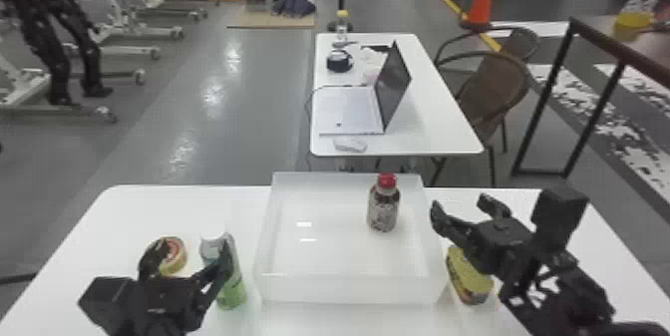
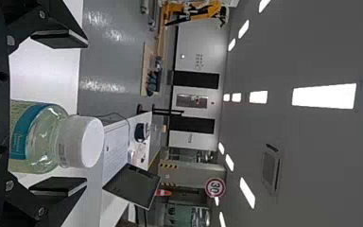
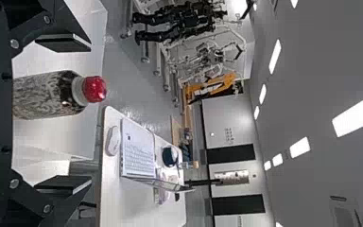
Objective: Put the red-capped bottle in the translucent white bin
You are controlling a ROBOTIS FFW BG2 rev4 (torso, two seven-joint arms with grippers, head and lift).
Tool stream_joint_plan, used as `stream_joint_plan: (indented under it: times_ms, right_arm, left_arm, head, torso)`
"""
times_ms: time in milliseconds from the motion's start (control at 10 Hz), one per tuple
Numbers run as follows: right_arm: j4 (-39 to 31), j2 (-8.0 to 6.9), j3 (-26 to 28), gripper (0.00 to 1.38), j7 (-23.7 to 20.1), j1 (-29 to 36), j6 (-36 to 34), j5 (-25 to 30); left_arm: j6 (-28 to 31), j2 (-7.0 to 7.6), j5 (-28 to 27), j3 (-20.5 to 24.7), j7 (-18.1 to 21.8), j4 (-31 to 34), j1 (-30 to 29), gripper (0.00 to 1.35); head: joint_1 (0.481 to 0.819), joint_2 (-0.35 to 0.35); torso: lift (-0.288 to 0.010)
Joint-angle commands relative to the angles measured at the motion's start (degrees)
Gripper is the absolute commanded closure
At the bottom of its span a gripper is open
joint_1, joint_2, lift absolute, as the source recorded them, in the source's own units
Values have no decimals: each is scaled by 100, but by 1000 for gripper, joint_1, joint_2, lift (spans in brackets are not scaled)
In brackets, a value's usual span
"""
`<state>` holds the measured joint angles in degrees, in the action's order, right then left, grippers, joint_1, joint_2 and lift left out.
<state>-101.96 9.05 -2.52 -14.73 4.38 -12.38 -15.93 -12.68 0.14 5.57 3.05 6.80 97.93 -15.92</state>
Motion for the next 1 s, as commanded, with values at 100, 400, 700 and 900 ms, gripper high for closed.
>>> stream_joint_plan:
  times_ms: [100, 400, 700, 900]
  right_arm:
    - [-113, -184, 138, 286, -21, 871, 693, 108]
    - [-324, -228, 190, 286, -12, 1460, 1212, 319]
    - [-465, -334, 270, 286, 67, 1609, 1212, 380]
    - [-456, -334, 270, 288, 67, 1583, 1203, 380]
  left_arm:
    - [-6, -5, -12, -23, -21, -2, 1, 256]
    - [-33, -5, -56, -41, -21, -2, 1, 256]
    - [-50, -14, -56, -41, -21, -2, 1, 256]
    - [-50, -23, -56, -32, -21, -2, -7, 256]
  head:
    - [549, 0]
    - [549, 0]
    - [549, 0]
    - [549, 0]
  torso:
    - [-100]
    - [-100]
    - [-100]
    - [-100]
